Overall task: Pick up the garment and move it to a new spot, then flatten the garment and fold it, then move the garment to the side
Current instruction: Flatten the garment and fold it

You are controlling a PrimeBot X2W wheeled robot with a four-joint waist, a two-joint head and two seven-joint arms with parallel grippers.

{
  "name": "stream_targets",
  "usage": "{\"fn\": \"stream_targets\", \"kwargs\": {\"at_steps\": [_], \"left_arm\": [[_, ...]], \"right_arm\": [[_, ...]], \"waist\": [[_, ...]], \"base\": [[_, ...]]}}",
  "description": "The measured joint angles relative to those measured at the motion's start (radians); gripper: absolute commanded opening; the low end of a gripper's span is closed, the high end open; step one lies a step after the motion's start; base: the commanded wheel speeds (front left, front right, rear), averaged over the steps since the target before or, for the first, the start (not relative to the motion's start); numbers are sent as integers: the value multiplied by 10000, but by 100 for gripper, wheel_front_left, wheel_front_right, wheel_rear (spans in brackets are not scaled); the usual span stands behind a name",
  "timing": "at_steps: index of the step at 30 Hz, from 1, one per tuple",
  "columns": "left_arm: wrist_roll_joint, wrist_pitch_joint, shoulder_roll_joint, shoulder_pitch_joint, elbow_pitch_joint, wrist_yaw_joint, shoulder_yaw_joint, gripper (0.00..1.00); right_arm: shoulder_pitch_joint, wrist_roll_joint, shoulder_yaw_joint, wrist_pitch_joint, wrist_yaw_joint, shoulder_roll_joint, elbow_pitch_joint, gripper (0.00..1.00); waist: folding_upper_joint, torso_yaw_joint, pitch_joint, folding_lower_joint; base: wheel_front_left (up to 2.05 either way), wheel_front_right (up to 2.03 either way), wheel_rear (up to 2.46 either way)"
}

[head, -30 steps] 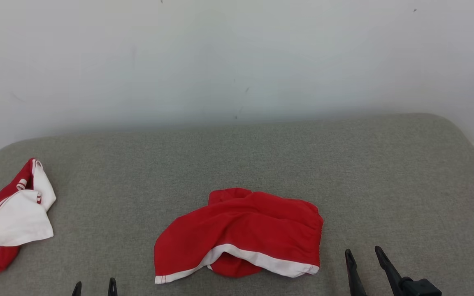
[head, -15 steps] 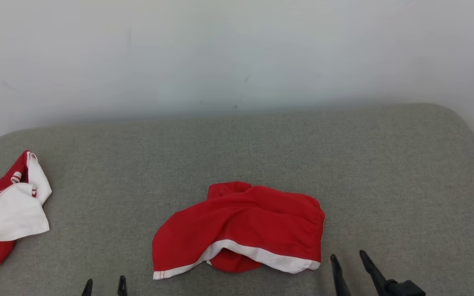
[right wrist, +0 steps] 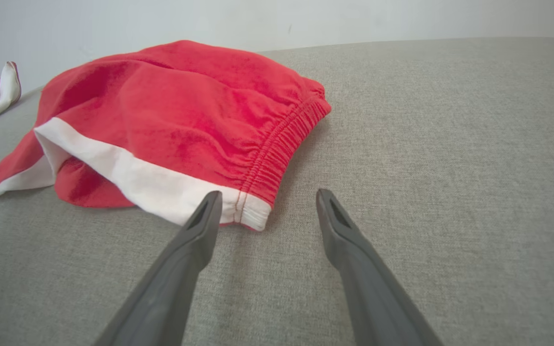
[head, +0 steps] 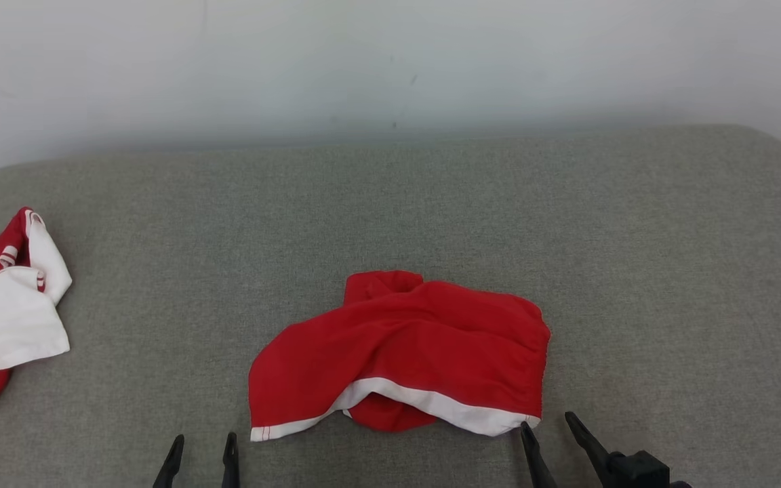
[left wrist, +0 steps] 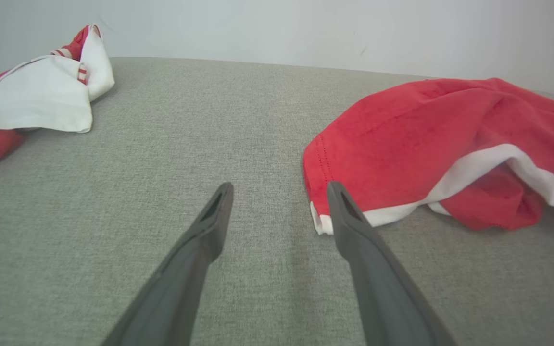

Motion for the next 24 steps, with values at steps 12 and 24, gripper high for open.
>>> {"fn": "stream_targets", "kwargs": {"at_steps": [12, 24], "left_arm": [[-29, 0, 0, -462, 105, 12, -142, 100], [-142, 0, 0, -539, 167, 54, -232, 100]], "right_arm": [[-726, -73, 387, 0, 0, -247, 700, 83], [-571, 25, 683, 0, 0, -577, 520, 51]], "waist": [[0, 261, 719, 0], [0, 216, 708, -1]], "base": [[0, 0, 0], [0, 0, 0]]}}
